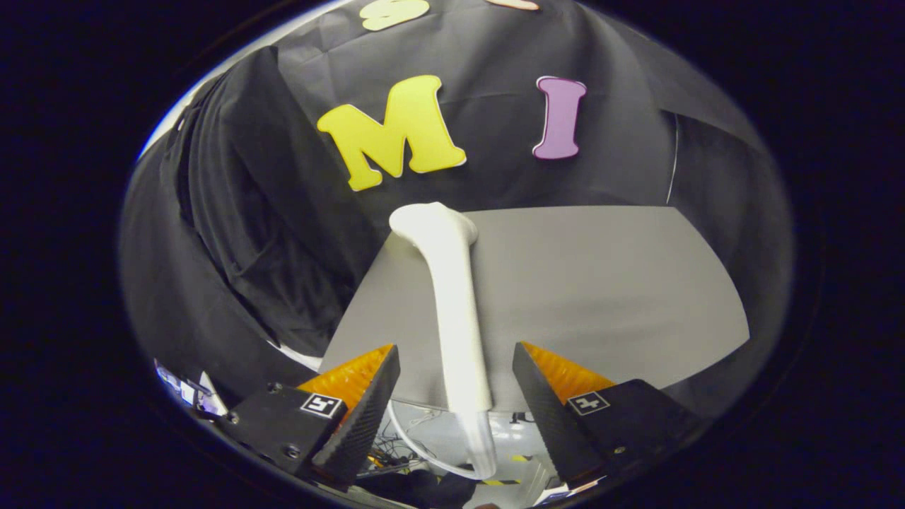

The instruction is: Iron the clothes twice with a garment steamer, once on the left side and once on the right side.

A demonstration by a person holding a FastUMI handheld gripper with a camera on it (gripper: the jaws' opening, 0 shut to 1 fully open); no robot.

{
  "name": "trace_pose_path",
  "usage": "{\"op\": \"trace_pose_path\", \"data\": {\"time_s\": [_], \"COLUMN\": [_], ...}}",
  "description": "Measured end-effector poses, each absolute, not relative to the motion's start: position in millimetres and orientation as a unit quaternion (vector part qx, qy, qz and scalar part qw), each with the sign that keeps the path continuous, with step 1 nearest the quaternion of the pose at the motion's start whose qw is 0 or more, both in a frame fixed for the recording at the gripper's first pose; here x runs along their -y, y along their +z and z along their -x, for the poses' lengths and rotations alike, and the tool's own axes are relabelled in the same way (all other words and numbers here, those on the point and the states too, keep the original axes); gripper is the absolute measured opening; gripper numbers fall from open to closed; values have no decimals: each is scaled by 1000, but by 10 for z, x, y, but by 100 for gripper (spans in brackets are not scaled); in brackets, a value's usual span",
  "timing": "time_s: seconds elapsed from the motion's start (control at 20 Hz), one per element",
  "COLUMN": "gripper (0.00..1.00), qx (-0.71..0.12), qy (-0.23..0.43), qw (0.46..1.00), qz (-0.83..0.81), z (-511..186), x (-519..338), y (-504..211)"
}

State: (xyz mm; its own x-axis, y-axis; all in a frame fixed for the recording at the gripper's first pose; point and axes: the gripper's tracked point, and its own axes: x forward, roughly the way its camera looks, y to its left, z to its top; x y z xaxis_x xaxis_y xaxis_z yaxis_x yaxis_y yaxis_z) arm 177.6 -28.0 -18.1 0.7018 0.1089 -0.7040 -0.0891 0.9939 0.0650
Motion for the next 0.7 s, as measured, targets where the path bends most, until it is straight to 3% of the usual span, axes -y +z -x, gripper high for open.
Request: {"op": "trace_pose_path", "data": {"time_s": [0.55,0.7], "gripper": [99,92], "qx": [-509,-547], "qy": [59,38], "qw": [858,834], "qz": [38,56], "z": [-2251,-2214], "x": [410,439], "y": [-450,-482]}}
